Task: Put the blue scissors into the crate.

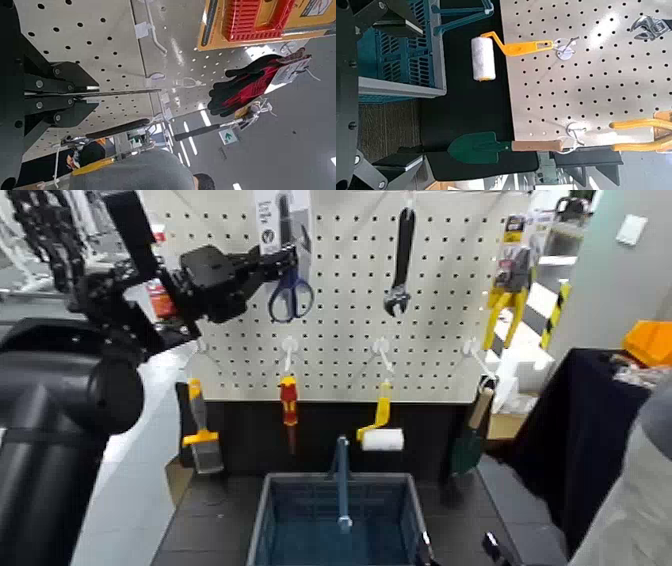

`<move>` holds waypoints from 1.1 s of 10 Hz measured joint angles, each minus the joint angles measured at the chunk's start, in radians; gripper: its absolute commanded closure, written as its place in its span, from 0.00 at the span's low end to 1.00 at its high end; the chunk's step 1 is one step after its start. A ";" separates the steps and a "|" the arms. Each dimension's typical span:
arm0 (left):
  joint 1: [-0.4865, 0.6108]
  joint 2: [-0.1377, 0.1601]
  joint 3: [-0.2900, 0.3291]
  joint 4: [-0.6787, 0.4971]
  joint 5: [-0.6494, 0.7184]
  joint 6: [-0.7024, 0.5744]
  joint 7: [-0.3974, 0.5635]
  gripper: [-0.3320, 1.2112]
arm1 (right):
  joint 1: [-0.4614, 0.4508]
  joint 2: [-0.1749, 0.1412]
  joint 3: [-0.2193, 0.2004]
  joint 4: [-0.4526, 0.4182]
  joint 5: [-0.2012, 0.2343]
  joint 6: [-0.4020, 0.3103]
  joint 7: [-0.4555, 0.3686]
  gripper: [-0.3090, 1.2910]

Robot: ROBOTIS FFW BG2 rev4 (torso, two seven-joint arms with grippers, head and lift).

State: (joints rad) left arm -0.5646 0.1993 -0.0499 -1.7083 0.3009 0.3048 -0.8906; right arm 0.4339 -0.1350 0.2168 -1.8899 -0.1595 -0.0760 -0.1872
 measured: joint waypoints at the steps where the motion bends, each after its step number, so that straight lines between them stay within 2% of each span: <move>1: 0.027 -0.006 0.012 -0.029 0.012 0.013 0.010 0.99 | 0.002 0.000 -0.002 -0.001 0.000 0.003 0.000 0.31; 4: 0.128 -0.022 0.034 -0.112 0.079 0.075 0.044 0.98 | 0.004 -0.003 -0.004 -0.007 0.000 0.011 0.000 0.31; 6: 0.198 -0.016 0.048 -0.142 0.139 0.114 0.057 0.98 | 0.005 -0.005 -0.005 -0.010 0.000 0.019 0.000 0.31; 11: 0.321 -0.034 0.060 -0.113 0.171 0.192 0.057 0.98 | 0.003 -0.008 -0.003 -0.012 -0.005 0.030 0.000 0.31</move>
State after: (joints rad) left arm -0.2435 0.1656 0.0100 -1.8214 0.4721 0.4965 -0.8335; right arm 0.4372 -0.1431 0.2139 -1.9021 -0.1647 -0.0460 -0.1871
